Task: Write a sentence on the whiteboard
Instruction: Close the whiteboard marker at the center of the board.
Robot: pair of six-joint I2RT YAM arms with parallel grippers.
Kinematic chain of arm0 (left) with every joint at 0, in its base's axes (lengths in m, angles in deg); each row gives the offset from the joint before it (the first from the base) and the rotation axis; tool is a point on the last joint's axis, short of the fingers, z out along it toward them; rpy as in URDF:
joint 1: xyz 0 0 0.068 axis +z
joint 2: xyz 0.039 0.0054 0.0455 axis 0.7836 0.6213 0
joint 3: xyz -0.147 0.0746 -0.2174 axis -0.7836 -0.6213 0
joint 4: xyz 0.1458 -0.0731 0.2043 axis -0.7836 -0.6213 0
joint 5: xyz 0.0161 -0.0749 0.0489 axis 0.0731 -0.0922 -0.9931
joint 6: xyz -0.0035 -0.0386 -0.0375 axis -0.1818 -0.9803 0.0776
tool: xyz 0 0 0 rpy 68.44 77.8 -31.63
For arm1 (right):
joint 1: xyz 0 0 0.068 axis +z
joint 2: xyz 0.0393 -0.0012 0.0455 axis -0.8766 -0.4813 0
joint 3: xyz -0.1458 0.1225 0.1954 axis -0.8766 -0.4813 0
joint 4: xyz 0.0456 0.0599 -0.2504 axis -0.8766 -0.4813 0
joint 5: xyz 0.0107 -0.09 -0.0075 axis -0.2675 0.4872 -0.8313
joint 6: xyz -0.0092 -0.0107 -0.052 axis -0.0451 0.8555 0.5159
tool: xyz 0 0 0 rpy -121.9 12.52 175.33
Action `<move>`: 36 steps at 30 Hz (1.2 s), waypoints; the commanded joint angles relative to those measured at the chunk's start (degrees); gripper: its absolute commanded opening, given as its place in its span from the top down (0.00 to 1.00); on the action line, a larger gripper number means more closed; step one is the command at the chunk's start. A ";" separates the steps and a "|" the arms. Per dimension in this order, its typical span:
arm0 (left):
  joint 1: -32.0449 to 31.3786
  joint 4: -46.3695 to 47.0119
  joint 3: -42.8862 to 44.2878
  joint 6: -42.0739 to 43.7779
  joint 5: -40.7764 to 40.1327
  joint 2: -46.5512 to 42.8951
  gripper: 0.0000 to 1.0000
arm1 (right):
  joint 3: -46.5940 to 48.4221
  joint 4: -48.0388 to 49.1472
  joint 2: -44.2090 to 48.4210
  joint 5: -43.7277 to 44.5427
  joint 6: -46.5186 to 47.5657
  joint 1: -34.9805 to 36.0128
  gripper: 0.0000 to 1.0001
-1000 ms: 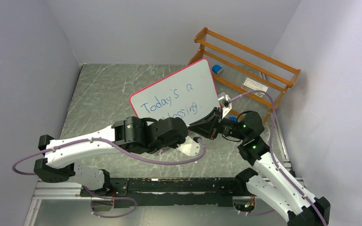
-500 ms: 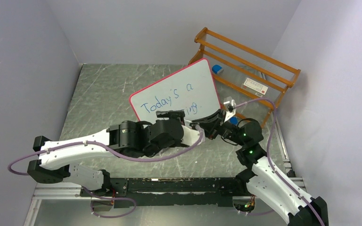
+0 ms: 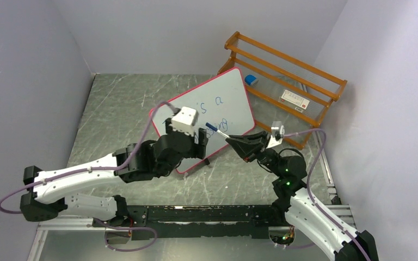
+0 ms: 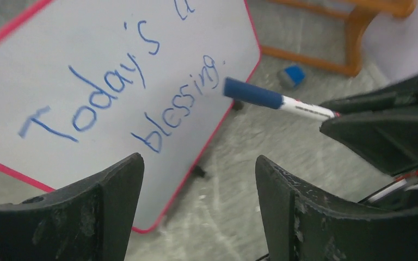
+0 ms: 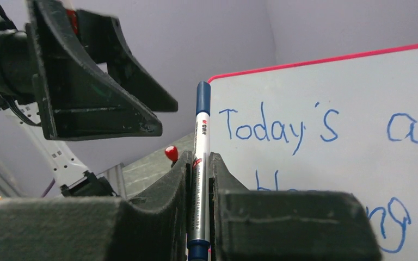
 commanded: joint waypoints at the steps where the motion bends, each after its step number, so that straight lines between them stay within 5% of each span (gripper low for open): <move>1: 1.47 16.56 -8.03 -20.80 -1.15 -6.51 0.23 | -1.45 5.02 1.38 3.23 2.64 0.28 1.00; 7: 1.65 24.66 -14.37 -31.69 -2.82 -8.80 0.23 | -3.71 10.10 0.28 2.68 4.87 0.56 1.00; 15: 2.02 21.55 -13.58 -42.58 -6.95 -6.53 0.25 | -3.50 9.29 -0.29 3.35 13.90 3.71 1.00; 36: 5.15 19.53 -15.58 -52.11 -4.38 -5.69 0.81 | -0.88 4.06 -1.34 13.63 26.54 16.83 1.00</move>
